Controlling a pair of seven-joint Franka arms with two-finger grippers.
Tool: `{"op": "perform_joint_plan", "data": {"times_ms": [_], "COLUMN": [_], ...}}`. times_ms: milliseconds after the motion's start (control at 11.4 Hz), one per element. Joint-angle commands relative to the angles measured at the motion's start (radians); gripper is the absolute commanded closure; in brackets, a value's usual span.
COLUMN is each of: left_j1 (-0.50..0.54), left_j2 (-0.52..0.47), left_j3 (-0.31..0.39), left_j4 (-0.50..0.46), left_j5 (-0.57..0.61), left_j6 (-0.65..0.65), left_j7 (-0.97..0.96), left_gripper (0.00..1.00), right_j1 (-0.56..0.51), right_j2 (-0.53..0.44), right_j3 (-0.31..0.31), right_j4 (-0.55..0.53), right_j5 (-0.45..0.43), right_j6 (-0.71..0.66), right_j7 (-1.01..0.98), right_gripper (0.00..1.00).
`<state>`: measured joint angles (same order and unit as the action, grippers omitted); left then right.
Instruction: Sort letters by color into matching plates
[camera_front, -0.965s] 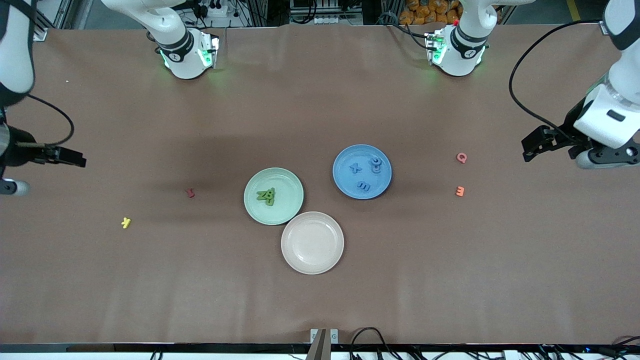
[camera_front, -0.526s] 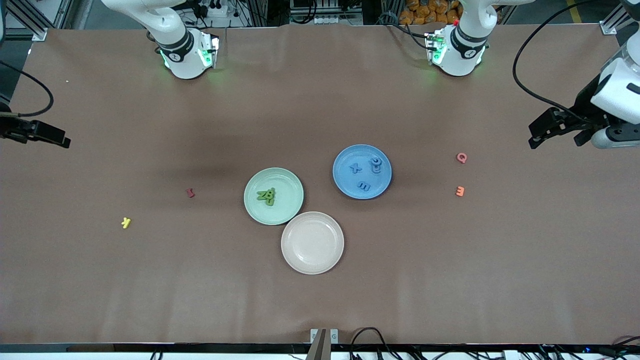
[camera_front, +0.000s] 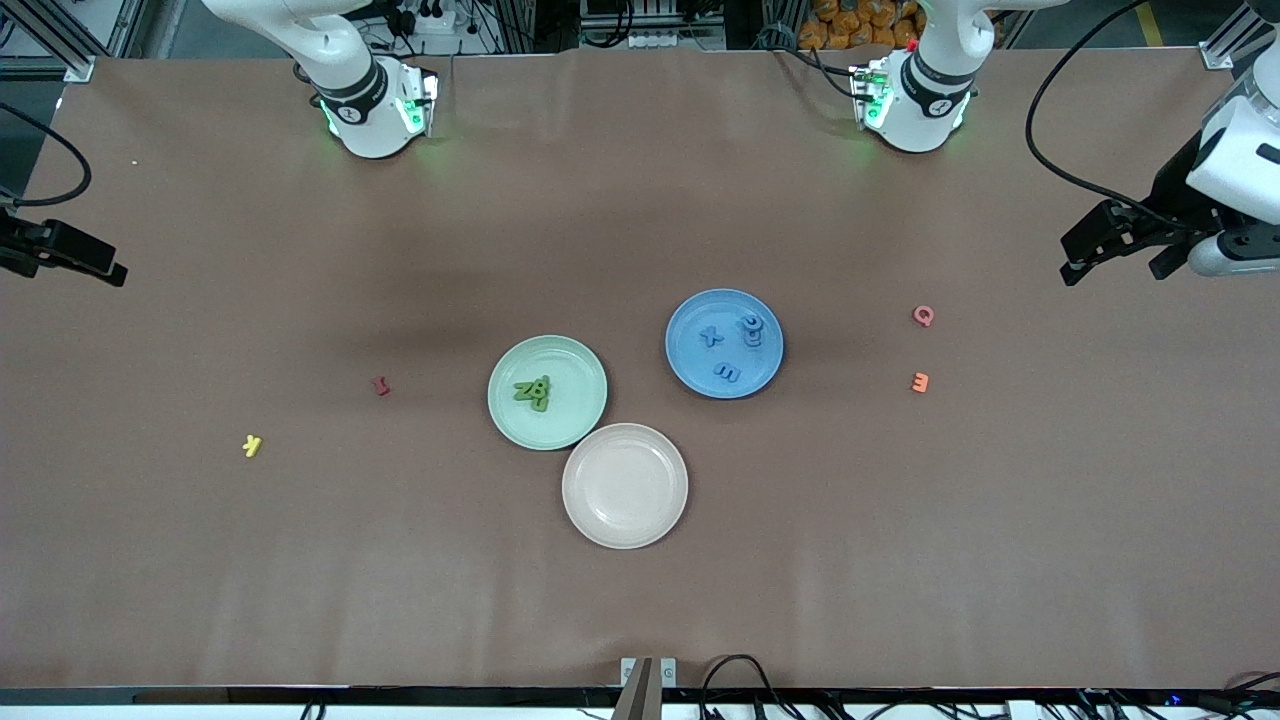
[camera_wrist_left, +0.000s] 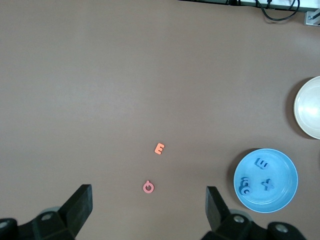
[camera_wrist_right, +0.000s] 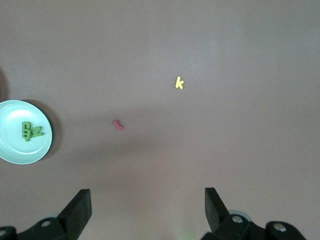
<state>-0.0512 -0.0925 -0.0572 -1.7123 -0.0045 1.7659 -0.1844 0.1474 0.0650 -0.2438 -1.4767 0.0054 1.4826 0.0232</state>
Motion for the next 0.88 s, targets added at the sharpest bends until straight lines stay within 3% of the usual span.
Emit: {"op": "perform_joint_plan", "data": {"times_ms": [0, 614, 789], "left_j1": [0.011, 0.028, 0.028], "left_j2": [-0.032, -0.015, -0.009], "left_j3": [-0.001, 0.005, 0.007], "left_j4": [-0.027, 0.003, 0.005], "left_j5": [-0.015, 0.025, 0.026], "left_j6": [0.007, 0.0, -0.009], "left_j7": [0.019, 0.053, 0.053], "left_gripper": [0.0, 0.0, 0.0], "right_j1": [0.003, 0.006, -0.014], "right_j2": [-0.002, 0.006, 0.009], "right_j3": [0.003, 0.0, 0.024], "right_j4": [0.032, 0.024, 0.024], "right_j5": [-0.008, -0.004, -0.002], "right_j6": [0.015, 0.056, 0.068], "right_j7": [0.018, 0.018, 0.017], "right_gripper": [0.0, 0.0, 0.0]}}
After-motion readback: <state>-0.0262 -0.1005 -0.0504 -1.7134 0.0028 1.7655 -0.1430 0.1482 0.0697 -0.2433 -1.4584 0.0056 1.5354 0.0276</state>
